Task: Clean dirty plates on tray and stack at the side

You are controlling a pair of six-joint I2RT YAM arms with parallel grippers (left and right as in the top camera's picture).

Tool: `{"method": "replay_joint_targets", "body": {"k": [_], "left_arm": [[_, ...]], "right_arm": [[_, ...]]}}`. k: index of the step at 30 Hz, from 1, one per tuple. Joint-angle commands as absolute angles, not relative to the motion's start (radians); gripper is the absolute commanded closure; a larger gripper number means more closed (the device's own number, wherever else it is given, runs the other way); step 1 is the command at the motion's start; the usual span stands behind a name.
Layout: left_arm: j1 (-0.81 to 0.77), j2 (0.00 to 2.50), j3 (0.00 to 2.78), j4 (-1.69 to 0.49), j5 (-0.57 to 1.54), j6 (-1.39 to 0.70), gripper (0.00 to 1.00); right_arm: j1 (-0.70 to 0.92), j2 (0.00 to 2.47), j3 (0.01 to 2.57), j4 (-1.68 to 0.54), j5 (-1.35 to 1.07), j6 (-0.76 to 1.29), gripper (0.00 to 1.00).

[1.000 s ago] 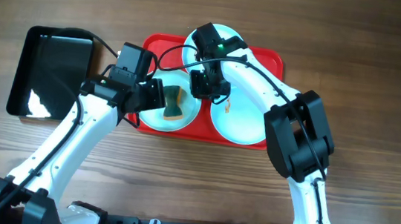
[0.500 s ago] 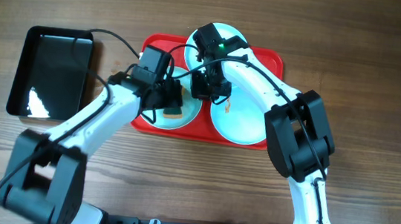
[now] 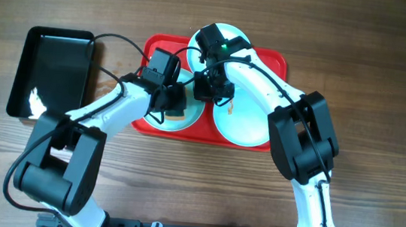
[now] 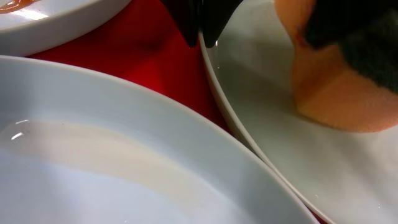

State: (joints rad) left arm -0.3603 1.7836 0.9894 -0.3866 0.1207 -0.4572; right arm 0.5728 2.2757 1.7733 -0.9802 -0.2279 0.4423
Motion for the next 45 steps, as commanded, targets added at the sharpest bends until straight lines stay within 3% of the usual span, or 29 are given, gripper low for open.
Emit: {"method": "replay_joint_targets", "body": {"k": [1, 3, 6, 12, 18, 27, 31, 36, 45], "left_arm": [[-0.364, 1.799, 0.981, -0.37, 0.13, -0.449, 0.79], [-0.364, 1.799, 0.982, -0.369, 0.13, -0.449, 0.83], [-0.364, 1.787, 0.982, -0.374, 0.131, -0.449, 0.96], [-0.373, 1.716, 0.982, -0.377, 0.163, -0.449, 0.96], [-0.369, 1.799, 0.982, -0.369, 0.163, -0.449, 0.96], [-0.336, 1.842, 0.982, -0.457, -0.343, -0.385, 0.96], [-0.297, 1.837, 0.982, -0.461, -0.417, -0.321, 0.96], [-0.312, 1.764, 1.022, -0.464, -0.393, -0.321, 0.96], [-0.352, 1.684, 1.032, -0.434, 0.026, -0.346, 0.96]], "right_arm": [[0.577, 2.299, 1.765, -0.984, -0.236, 0.445, 0.96], [0.577, 2.299, 1.765, -0.984, -0.236, 0.446, 0.96], [0.577, 2.299, 1.765, -0.984, -0.236, 0.445, 0.96], [0.577, 2.299, 1.765, -0.981, -0.236, 0.447, 0.96], [0.577, 2.299, 1.765, -0.986, -0.236, 0.447, 0.96], [0.577, 2.299, 1.765, -0.99, -0.236, 0.445, 0.96], [0.577, 2.299, 1.765, -0.989, -0.236, 0.445, 0.96], [0.577, 2.299, 1.765, -0.991, -0.236, 0.445, 0.96], [0.577, 2.299, 1.765, -0.992, -0.236, 0.445, 0.96]]}}
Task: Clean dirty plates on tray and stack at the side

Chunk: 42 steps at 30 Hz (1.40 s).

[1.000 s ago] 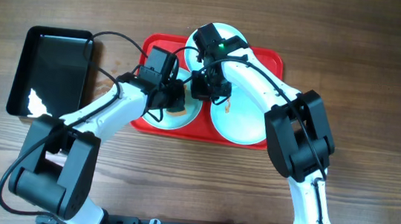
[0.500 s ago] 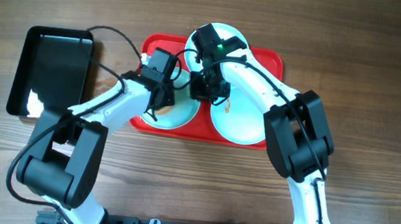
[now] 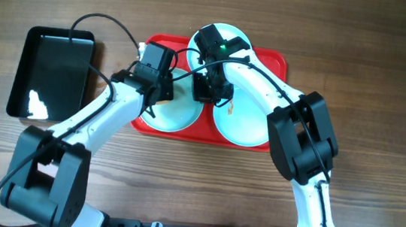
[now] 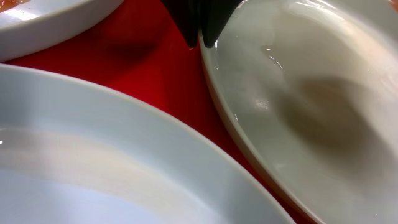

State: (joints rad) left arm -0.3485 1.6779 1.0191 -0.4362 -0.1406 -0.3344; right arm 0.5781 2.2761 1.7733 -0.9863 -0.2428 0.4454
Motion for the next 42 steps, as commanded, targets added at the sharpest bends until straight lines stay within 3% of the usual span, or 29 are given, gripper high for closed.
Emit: {"method": "replay_joint_targets", "body": {"k": [1, 13, 19, 27, 37, 42], "left_arm": [[-0.352, 1.694, 1.032, -0.432, 0.026, -0.361, 0.96], [-0.346, 1.911, 1.032, -0.212, -0.014, -0.411, 0.96], [-0.297, 1.913, 1.032, -0.342, -0.274, -0.411, 0.96], [-0.299, 1.84, 1.036, -0.455, -0.389, -0.412, 0.96], [-0.37, 1.628, 1.036, -0.514, -0.366, -0.412, 0.96], [-0.395, 1.685, 1.034, -0.487, -0.169, -0.453, 0.96]], "right_arm": [[0.577, 2.299, 1.765, -0.992, -0.237, 0.445, 0.96], [0.577, 2.299, 1.765, -0.995, -0.236, 0.445, 0.96], [0.577, 2.299, 1.765, -0.998, -0.236, 0.447, 0.96], [0.577, 2.299, 1.765, -0.999, -0.236, 0.447, 0.96], [0.577, 2.299, 1.765, -0.992, -0.236, 0.452, 0.96], [0.577, 2.299, 1.765, -0.993, -0.236, 0.452, 0.96]]}}
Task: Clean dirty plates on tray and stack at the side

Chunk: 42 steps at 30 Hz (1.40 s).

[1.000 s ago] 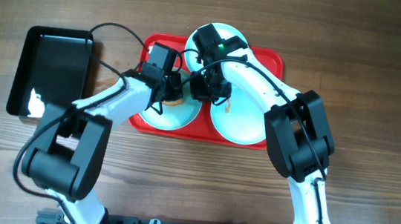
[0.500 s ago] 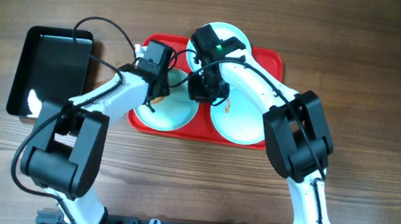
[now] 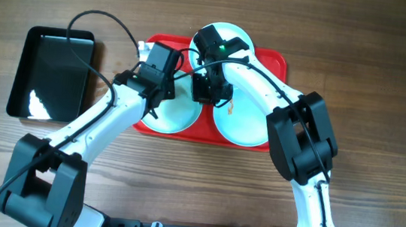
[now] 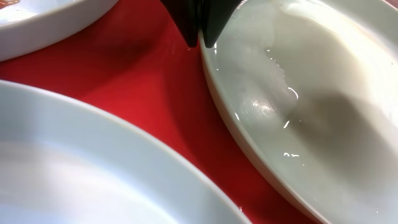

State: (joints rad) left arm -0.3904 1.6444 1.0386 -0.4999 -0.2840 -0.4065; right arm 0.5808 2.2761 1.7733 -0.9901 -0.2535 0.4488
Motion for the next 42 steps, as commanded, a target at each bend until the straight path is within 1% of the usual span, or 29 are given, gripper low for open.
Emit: {"method": "replay_joint_targets", "body": {"k": [1, 8, 10, 14, 19, 20, 25, 27, 29, 32, 34, 38, 42], "left_arm": [[-0.395, 1.708, 1.034, -0.487, -0.163, -0.476, 0.96], [-0.395, 1.829, 1.034, -0.507, -0.152, -0.479, 0.96], [-0.395, 1.84, 1.034, -0.519, -0.212, -0.479, 0.96], [-0.395, 1.84, 1.034, -0.567, -0.473, -0.479, 0.96], [-0.395, 1.84, 1.035, -0.581, -0.623, -0.479, 0.96], [-0.395, 1.839, 1.037, -0.572, -0.627, -0.479, 0.96], [-0.418, 1.791, 1.113, -0.614, -0.603, -0.48, 0.96], [-0.436, 1.731, 1.142, -0.633, -0.603, -0.485, 0.96], [-0.442, 1.639, 1.167, -0.661, -0.594, -0.546, 0.96], [-0.439, 1.456, 1.174, -0.664, -0.473, -0.562, 0.96], [-0.439, 1.383, 1.174, -0.683, -0.388, -0.562, 0.96], [-0.439, 1.351, 1.173, -0.757, -0.306, -0.562, 0.96], [-0.439, 1.387, 1.166, -0.794, -0.303, -0.562, 0.96]], "right_arm": [[0.577, 2.299, 1.765, -0.993, -0.236, 0.452, 0.96], [0.577, 2.299, 1.765, -0.993, -0.236, 0.451, 0.96], [0.577, 2.299, 1.765, -0.995, -0.236, 0.447, 0.96], [0.577, 2.299, 1.765, -0.999, -0.236, 0.447, 0.96], [0.577, 2.299, 1.765, -0.999, -0.235, 0.445, 0.96], [0.577, 2.299, 1.765, -0.999, -0.235, 0.445, 0.96], [0.571, 2.292, 1.781, -1.0, -0.236, 0.447, 0.96], [0.566, 2.281, 1.807, -1.022, -0.236, 0.447, 0.96], [0.558, 2.253, 1.828, -1.036, -0.236, 0.434, 0.96], [0.549, 2.181, 1.846, -1.048, -0.232, 0.384, 0.96], [0.547, 2.131, 1.848, -1.053, -0.215, 0.361, 0.96], [0.548, 2.028, 1.848, -1.09, -0.006, 0.363, 0.96], [0.553, 1.937, 1.848, -1.133, 0.257, 0.318, 0.96]]}}
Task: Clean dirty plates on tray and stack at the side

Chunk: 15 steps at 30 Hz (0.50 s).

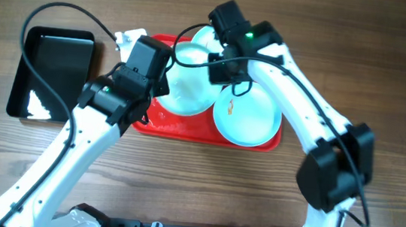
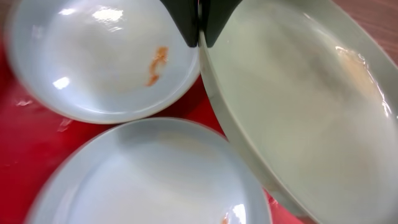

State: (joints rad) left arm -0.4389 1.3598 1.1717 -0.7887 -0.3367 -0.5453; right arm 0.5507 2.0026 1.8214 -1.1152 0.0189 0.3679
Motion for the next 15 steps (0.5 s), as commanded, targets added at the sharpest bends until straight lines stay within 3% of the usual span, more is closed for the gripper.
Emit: {"method": "replay_joint_targets", "body": {"k": [1, 9, 15], "left_arm": [[-0.439, 1.391, 1.165, -0.794, -0.303, -0.562, 0.96], [-0.438, 1.439, 1.164, -0.809, -0.319, -0.558, 0.96], [-0.421, 1.505, 1.163, -0.828, -0.258, -0.559, 0.96]], "right_arm": [[0.557, 1.932, 1.848, -1.146, 0.299, 0.313, 0.96], [0.613, 1.934, 1.845, -1.203, 0.388, 0.318, 0.96], [0.709, 1.934, 1.845, -1.229, 0.72, 0.317, 0.95]]}}
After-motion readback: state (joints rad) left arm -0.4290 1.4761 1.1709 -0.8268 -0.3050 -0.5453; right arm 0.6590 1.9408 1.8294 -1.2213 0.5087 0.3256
